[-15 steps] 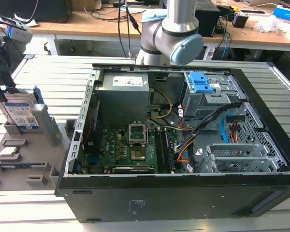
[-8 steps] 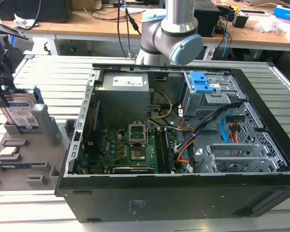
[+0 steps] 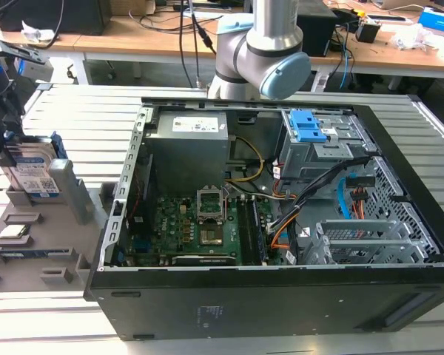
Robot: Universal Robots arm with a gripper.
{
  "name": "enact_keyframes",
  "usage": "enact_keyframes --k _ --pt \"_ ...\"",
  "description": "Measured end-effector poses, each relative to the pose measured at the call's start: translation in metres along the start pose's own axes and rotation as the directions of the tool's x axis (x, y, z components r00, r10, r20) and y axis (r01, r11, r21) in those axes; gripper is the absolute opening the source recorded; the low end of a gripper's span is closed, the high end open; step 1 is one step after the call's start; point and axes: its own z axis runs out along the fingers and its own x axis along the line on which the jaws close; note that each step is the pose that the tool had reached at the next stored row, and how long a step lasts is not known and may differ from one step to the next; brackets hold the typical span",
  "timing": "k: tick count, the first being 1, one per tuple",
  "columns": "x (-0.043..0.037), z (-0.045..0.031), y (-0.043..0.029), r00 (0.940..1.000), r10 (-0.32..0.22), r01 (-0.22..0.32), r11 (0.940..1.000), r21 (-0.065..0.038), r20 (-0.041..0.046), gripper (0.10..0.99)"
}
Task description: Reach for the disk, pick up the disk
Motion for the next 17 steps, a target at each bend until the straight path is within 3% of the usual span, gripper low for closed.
enact_keyframes --k 3,6,7,17 --pt "0.0000 0.0010 0.0000 1.0000 0.000 0.000 1.0000 0.000 0.0000 0.588" --pt "0.0000 0.0017 -0.0001 1.0000 0.000 0.000 1.0000 0.000 0.0002 0.396" --pt "0.0000 0.0019 -0.0001 1.0000 0.000 0.000 1.0000 0.000 0.0000 0.369" --pt "0.0000 0.0046 -0.0002 1.0000 0.000 0.000 1.0000 0.000 -0.0003 0.369"
